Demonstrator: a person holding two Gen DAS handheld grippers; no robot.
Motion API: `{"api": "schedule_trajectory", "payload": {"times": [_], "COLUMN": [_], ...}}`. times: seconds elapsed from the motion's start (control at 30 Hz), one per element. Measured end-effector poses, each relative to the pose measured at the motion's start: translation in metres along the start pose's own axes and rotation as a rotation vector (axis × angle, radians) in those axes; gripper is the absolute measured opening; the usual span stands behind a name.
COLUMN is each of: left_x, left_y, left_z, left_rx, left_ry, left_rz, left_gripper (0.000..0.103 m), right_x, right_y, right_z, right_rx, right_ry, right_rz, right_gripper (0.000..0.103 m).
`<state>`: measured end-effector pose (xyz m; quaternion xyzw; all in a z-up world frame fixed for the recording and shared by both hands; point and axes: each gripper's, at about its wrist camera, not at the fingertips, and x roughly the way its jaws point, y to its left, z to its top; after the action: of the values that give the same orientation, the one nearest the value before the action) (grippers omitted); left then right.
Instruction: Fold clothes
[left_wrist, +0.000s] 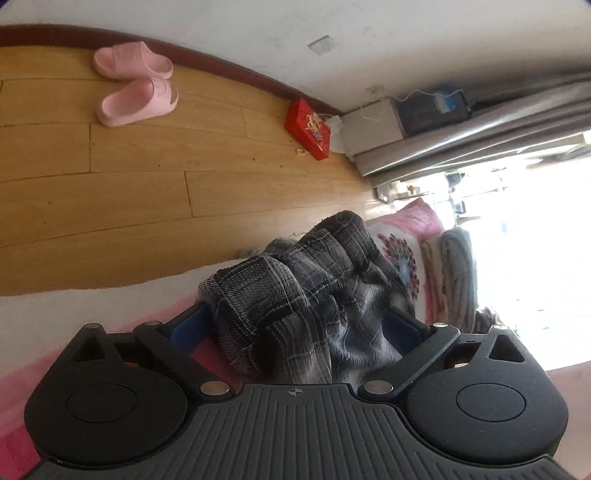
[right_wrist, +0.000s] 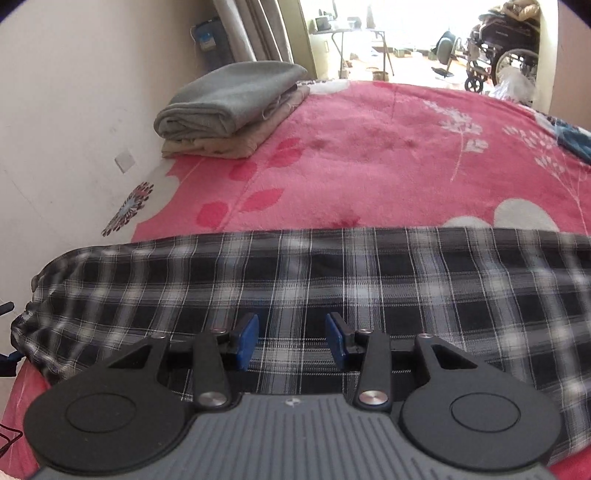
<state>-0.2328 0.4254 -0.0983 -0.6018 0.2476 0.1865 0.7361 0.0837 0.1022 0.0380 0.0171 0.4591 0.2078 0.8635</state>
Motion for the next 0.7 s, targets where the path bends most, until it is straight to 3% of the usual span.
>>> {"api": "schedule_trajectory", "payload": {"times": [0.1, 0.23, 0.33, 0.4, 0.57, 0.7], "left_x": [-0.002, -0.001, -0.002, 0.002, 0.047, 0.076], "left_y": [0.005, 0.013, 0.021, 0.026, 0.026, 0.016], "left_z": [0.003, 0.014, 0.032, 0.046, 0.067, 0.066], "left_rx": [-0.010, 0.012, 0.019, 0.009, 0.009, 0.046], "left_ry": [-0.006, -0.002, -0.005, 0.022, 0.242, 0.391], "left_rz": [-0.016, 0.019, 0.032, -0.005, -0.069, -0.087], "left_gripper": [0.092, 0.088, 0.090, 0.098, 0.099, 0.099], "right_x": [0.000, -0.002, -0.004, -0.006, -0.002, -0.001], "right_y": [0.002, 0.004, 0.005, 0.005, 0.003, 0.006], "right_z": [-0.002, -0.004, -0.005, -0.006, -0.011, -0.014], "right_rx": [0.007, 0.006, 0.007, 0.006, 0.022, 0.024], "right_ry": [0.009, 0.015, 0.017, 0.021, 0.049, 0.066], "right_rz": [0.005, 0.009, 0.011, 0.009, 0.010, 0.006], "right_gripper": [0.043, 0.043, 0.043, 0.043, 0.043, 0.043]}}
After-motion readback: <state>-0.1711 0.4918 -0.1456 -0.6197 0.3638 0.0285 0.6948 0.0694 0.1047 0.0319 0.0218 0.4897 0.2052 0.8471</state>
